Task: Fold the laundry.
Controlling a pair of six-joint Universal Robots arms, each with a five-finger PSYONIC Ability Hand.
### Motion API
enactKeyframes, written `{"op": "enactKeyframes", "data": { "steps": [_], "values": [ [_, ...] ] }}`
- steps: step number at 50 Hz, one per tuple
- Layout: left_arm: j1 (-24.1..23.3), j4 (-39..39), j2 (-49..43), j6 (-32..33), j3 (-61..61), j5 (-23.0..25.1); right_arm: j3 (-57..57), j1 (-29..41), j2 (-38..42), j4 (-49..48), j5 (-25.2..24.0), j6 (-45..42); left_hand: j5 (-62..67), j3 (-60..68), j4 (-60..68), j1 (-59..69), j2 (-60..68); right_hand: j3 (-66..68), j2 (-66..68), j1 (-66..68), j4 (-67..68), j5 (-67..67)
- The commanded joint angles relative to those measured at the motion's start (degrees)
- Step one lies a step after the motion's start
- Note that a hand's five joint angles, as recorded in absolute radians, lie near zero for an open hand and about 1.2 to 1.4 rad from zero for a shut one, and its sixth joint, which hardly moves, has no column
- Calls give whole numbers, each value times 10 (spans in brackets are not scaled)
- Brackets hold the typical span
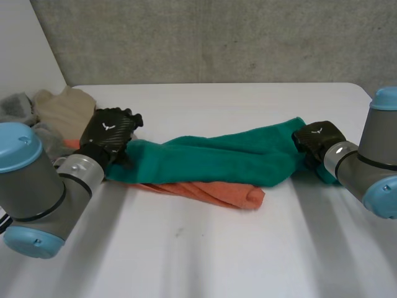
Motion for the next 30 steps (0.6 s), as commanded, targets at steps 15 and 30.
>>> {"op": "enactKeyframes", "data": {
  "steps": [15,30],
  "values": [
    [20,12,31,0,-19,13,-52,-129,16,-59,110,-51,23,13,20,22,14,122,127,163,117,142],
    [44,8,-67,85,11,12,-24,-110,3,-65,84,-20,38,28,35,37,29,-191,-186,-150,-196,-171]
  ]
}}
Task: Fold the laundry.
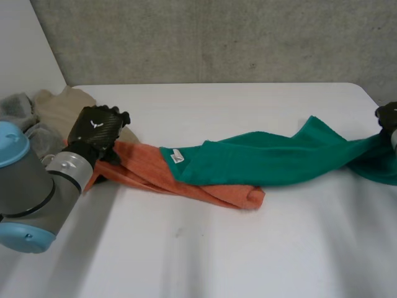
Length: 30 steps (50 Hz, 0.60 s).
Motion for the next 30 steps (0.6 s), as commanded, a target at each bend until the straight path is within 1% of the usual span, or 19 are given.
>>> {"op": "enactKeyframes", "data": {
  "steps": [1,4,9,11,14,15,16,17,19,20,23,26,28,30],
  "values": [
    [4,-8,-68,58,19,-3,29,45,-16,3,-16,36,38,28,35,37,29,-208,-204,-191,-209,-203],
    [1,-3,-94,79,31,-3,48,60,-30,-15,-17,41,38,28,35,37,29,-239,-236,-223,-241,-234],
    [-6,24,-130,83,57,-1,76,78,-45,-37,-20,32,56,47,54,55,48,-241,-238,-224,-243,-236],
    [-10,33,-144,84,67,-5,84,84,-50,-42,-20,29,80,70,77,79,71,-241,-238,-224,-243,-236],
    [-16,42,-173,88,88,-6,93,96,-53,-51,-17,23,155,146,153,154,147,-240,-236,-223,-241,-234],
    [-17,43,-179,91,92,-6,96,98,-53,-53,-17,21,191,181,188,190,182,-240,-236,-223,-241,-234],
    [-17,43,-191,99,103,-7,98,103,-53,-56,-17,17,296,286,293,295,287,-240,-236,-223,-241,-234],
    [-18,42,-197,104,108,-7,99,104,-53,-57,-16,16,364,354,361,363,355,-240,-236,-223,-241,-234],
    [-16,40,-203,114,118,-8,101,107,-53,-60,-14,14,542,532,539,541,533,-240,-236,-223,-241,-234],
    [-15,35,-203,122,127,-13,103,109,-53,-62,-12,12,544,535,542,543,535,-240,-236,-223,-241,-234],
    [-12,28,-182,123,138,-28,104,111,-53,-63,-11,12,544,535,542,543,535,-240,-236,-223,-241,-234],
    [-2,31,-123,108,147,-56,105,113,-54,-63,-12,11,544,535,542,543,535,-240,-236,-223,-241,-234],
    [15,48,-71,85,161,-80,106,118,-54,-62,-15,14,544,535,542,543,535,-240,-236,-223,-241,-234],
    [32,64,-45,68,175,-94,108,121,-55,-62,-16,15,544,535,542,543,535,-240,-236,-223,-241,-234]
  ]
}}
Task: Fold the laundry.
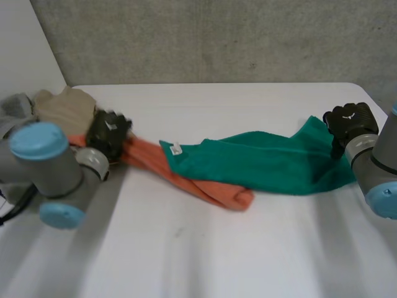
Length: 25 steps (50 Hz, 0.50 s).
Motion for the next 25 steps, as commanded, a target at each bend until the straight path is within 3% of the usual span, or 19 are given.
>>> {"op": "enactKeyframes", "data": {
  "steps": [1,4,9,13,15,16,18,20,25],
  "values": [
    [67,49,132,-64,51,-75,5,13,-1,1,-5,3,152,125,116,151,117,23,22,18,21,34],
    [106,54,141,-75,83,-106,8,21,-2,1,-9,3,152,125,116,151,117,23,22,18,21,34],
    [188,-5,97,-60,164,-165,14,37,-6,3,-8,3,152,125,116,151,117,23,22,18,21,34],
    [210,-64,67,-63,176,-150,20,43,-13,1,-9,3,152,125,116,151,117,23,22,18,21,34],
    [210,-84,61,-68,170,-133,20,43,-16,1,-10,3,-60,-87,-96,-61,-95,23,22,18,21,34],
    [204,-98,58,-74,159,-111,20,43,-17,1,-10,3,-308,-335,-344,-309,-343,23,22,18,21,34],
    [195,-106,58,-77,142,-87,20,43,-18,1,-10,3,-461,-488,-497,-462,-496,23,22,18,21,34],
    [176,-100,62,-75,118,-55,20,43,-20,1,-11,3,-548,-575,-584,-549,-583,24,23,19,22,35],
    [143,-81,91,-67,73,-44,21,40,-28,2,-12,8,-548,-575,-584,-549,-583,24,23,19,22,35]
  ]
}}
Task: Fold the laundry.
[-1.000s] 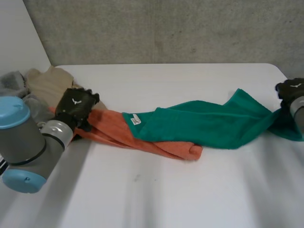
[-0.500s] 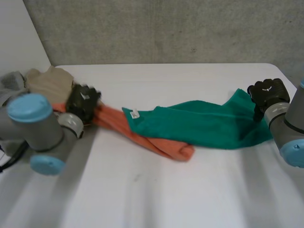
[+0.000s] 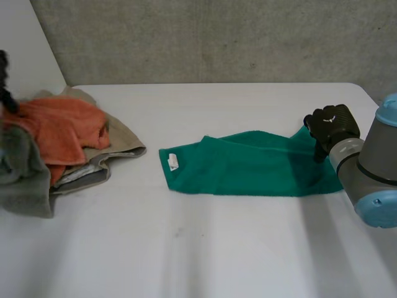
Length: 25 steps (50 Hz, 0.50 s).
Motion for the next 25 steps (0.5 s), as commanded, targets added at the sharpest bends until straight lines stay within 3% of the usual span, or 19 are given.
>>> {"op": "enactKeyframes", "data": {
  "steps": [1,9,13,18,25],
  "values": [
    [-56,22,37,4,-71,38,0,-5,-11,2,-2,5,-33,-29,-24,-9,-27,24,23,19,22,38],
    [-132,45,107,-6,-149,67,-11,-30,-25,31,-43,32,-33,-29,-24,-9,-27,12,11,8,11,26],
    [-199,45,114,-20,-187,120,-42,-58,-24,95,-67,49,-33,-29,-24,-9,-27,-18,-19,-22,-20,-4],
    [-268,42,81,-26,-197,149,-79,-95,-19,173,-82,48,-33,-29,-24,-9,-27,-20,-21,-24,-21,-6],
    [-347,36,-12,-7,-168,145,-95,-142,-10,216,-112,5,-33,-29,-24,-9,-27,-18,-19,-23,-20,-4]
  ]
}}
